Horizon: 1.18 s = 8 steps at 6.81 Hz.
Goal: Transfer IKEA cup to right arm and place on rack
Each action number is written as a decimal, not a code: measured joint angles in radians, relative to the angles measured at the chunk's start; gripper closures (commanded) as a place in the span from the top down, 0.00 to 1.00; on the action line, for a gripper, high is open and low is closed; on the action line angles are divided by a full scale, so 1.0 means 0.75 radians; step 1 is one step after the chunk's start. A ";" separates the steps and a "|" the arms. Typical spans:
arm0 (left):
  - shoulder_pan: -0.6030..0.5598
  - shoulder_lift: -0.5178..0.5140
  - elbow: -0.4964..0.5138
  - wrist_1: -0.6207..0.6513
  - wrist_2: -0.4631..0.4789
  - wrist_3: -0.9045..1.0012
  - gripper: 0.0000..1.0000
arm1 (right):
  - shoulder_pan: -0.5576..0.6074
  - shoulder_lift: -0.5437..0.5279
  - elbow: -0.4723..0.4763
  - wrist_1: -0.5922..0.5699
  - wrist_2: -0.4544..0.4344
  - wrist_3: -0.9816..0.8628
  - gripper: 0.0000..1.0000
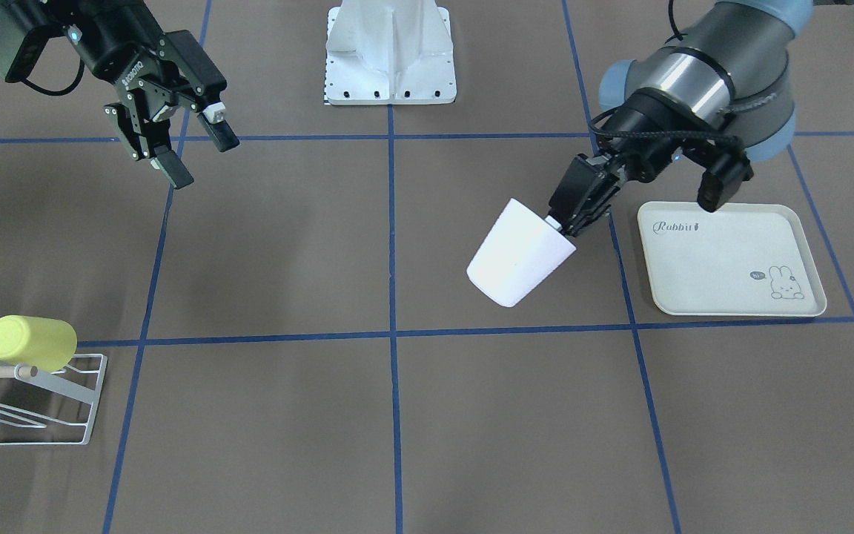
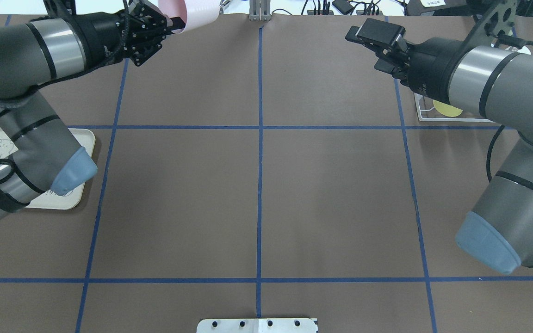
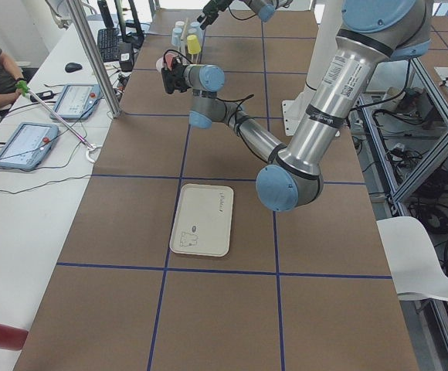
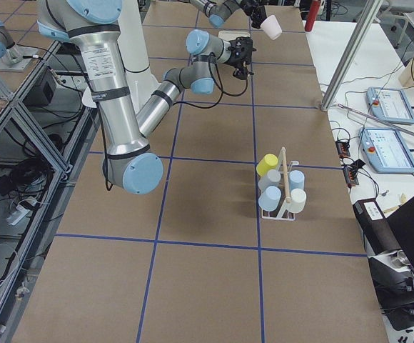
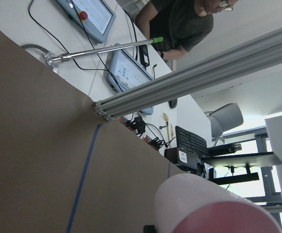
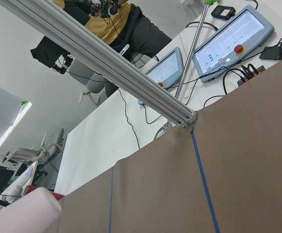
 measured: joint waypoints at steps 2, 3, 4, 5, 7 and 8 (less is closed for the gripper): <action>0.067 -0.051 0.065 -0.182 0.158 -0.248 0.00 | -0.003 0.031 -0.096 0.230 -0.036 0.191 1.00; 0.075 -0.071 0.119 -0.306 0.191 -0.375 0.00 | -0.013 0.041 -0.171 0.399 -0.073 0.265 1.00; 0.079 -0.080 0.159 -0.413 0.206 -0.474 0.00 | -0.042 0.053 -0.236 0.544 -0.108 0.311 1.00; 0.090 -0.088 0.179 -0.474 0.214 -0.539 0.00 | -0.100 0.077 -0.279 0.629 -0.174 0.347 1.00; 0.180 -0.127 0.188 -0.506 0.313 -0.581 0.00 | -0.266 0.148 -0.318 0.717 -0.404 0.370 1.00; 0.220 -0.148 0.188 -0.510 0.362 -0.589 0.00 | -0.304 0.165 -0.346 0.785 -0.455 0.375 1.00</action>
